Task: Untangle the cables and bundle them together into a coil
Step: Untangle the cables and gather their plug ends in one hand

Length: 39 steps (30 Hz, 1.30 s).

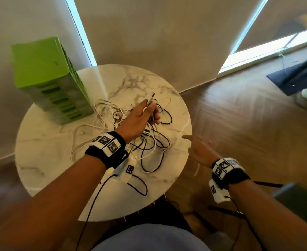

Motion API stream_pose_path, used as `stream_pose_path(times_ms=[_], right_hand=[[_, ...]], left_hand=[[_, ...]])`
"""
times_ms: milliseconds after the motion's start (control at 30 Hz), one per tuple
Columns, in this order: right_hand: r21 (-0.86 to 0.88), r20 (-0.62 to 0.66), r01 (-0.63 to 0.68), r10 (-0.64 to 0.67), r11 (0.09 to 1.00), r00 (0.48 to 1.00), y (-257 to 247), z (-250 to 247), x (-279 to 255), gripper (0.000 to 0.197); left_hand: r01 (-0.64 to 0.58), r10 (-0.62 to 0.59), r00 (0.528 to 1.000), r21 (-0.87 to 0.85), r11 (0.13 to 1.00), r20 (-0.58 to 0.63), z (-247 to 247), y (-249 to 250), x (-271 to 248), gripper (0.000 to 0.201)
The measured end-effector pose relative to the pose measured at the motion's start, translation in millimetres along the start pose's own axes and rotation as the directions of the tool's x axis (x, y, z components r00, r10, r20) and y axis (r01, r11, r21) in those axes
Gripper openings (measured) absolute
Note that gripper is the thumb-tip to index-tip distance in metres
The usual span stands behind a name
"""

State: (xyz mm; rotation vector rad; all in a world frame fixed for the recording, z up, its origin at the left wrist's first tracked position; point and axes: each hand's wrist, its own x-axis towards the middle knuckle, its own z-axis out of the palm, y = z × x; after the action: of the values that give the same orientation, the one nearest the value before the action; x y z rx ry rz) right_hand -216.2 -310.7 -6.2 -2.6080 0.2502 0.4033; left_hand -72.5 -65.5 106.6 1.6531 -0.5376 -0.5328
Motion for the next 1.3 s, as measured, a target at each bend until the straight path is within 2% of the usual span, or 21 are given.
stream_pose_path(times_ms=[133,233,267,333,400,433,500,567,600,633,700,767,833,900,1000,1067,1133,1200,1300], right_hand=[[0.149,-0.038,0.221,-0.218,0.964,0.975,-73.2,-7.4,11.5,0.07],[0.36,-0.011,0.234,-0.246,0.903,0.969,-103.1,-8.7,25.8,0.075],[0.384,-0.035,0.247,-0.253,0.89,0.967,-108.4,-10.0,30.3,0.071],[0.332,-0.117,0.296,-0.272,0.896,0.955,-115.5,-14.5,36.5,0.049],[0.39,-0.082,0.284,-0.274,0.876,0.958,-119.2,-23.3,38.9,0.023],[0.463,-0.036,0.263,-0.278,0.847,0.96,-120.3,-27.9,41.0,0.016],[0.555,-0.044,0.252,-0.275,0.793,0.961,-117.3,-38.3,44.5,0.016],[0.529,-0.098,0.245,-0.228,0.813,0.969,-99.1,-48.2,51.4,0.015],[0.488,-0.083,0.21,-0.194,0.847,0.977,-86.6,-53.4,56.0,0.015],[0.436,-0.032,0.151,-0.152,0.887,0.988,-72.5,-57.3,59.6,0.016],[0.255,0.158,0.038,-0.08,0.966,0.984,-43.8,-58.3,66.9,0.019],[0.014,0.281,0.036,-0.039,0.999,0.959,-33.2,-56.2,70.0,0.02],[-0.053,0.231,0.136,-0.12,0.989,0.965,-45.2,-49.3,71.5,0.048],[0.022,0.101,0.28,-0.281,0.96,0.954,-76.8,-44.9,70.4,0.07],[0.079,0.035,0.455,-0.458,0.887,0.888,-128.3,-38.8,71.4,0.077],[0.185,0.04,0.512,-0.527,0.839,0.849,-151.5,-35.0,69.5,0.069],[0.363,0.077,0.508,-0.568,0.781,0.819,-160.0,-32.6,67.0,0.051],[0.465,0.08,0.449,-0.542,0.763,0.837,-159.5,-32.7,64.7,0.027],[0.435,-0.031,0.419,-0.452,0.797,0.892,-149.4,-49.1,65.6,0.023]], left_hand=[[0.004,-0.003,1.0,0.051,0.999,-0.03,13.1,-13.7,6.9,0.026],[0.024,-0.022,1.0,0.087,0.996,-0.019,14.1,-16.9,9.1,0.027],[0.02,-0.018,0.999,0.102,0.995,-0.028,12.5,-16.6,9.7,0.027],[0.009,-0.002,0.999,0.156,0.988,-0.041,7.1,-17.0,10.8,0.028],[0.015,-0.007,0.999,0.217,0.976,-0.037,1.0,-18.2,12.2,0.029],[0.026,-0.013,0.998,0.247,0.969,-0.056,-3.2,-19.4,12.1,0.03],[0.059,-0.026,0.993,0.289,0.956,-0.115,-12.7,-20.0,10.6,0.035],[0.086,-0.034,0.982,0.28,0.956,-0.187,-23.4,-18.1,8.1,0.037],[0.094,-0.034,0.972,0.254,0.963,-0.23,-30.0,-17.2,6.9,0.035],[0.098,-0.037,0.963,0.217,0.971,-0.268,-34.8,-15.7,6.2,0.032],[0.113,-0.071,0.946,0.118,0.987,-0.317,-41.1,-14.9,5.2,0.031],[0.123,-0.111,0.941,0.019,0.992,-0.32,-41.0,-13.5,4.2,0.037],[0.098,-0.103,0.949,-0.032,0.995,-0.297,-36.8,-11.2,2.7,0.04],[0.071,-0.085,0.958,-0.058,0.996,-0.275,-31.1,-9.3,2.4,0.042],[0.034,-0.059,0.967,-0.105,0.994,-0.247,-24.7,-4.6,3.7,0.043],[0.011,-0.045,0.97,-0.144,0.99,-0.238,-22.6,1.4,3.8,0.042],[-0.008,-0.027,0.968,-0.137,0.991,-0.249,-24.4,5.2,3.7,0.041],[-0.01,-0.011,0.963,-0.077,0.997,-0.269,-30.4,4.0,2.5,0.041],[0.012,-0.035,0.946,-0.071,0.997,-0.324,-45.2,-1.3,-1.8,0.042]])
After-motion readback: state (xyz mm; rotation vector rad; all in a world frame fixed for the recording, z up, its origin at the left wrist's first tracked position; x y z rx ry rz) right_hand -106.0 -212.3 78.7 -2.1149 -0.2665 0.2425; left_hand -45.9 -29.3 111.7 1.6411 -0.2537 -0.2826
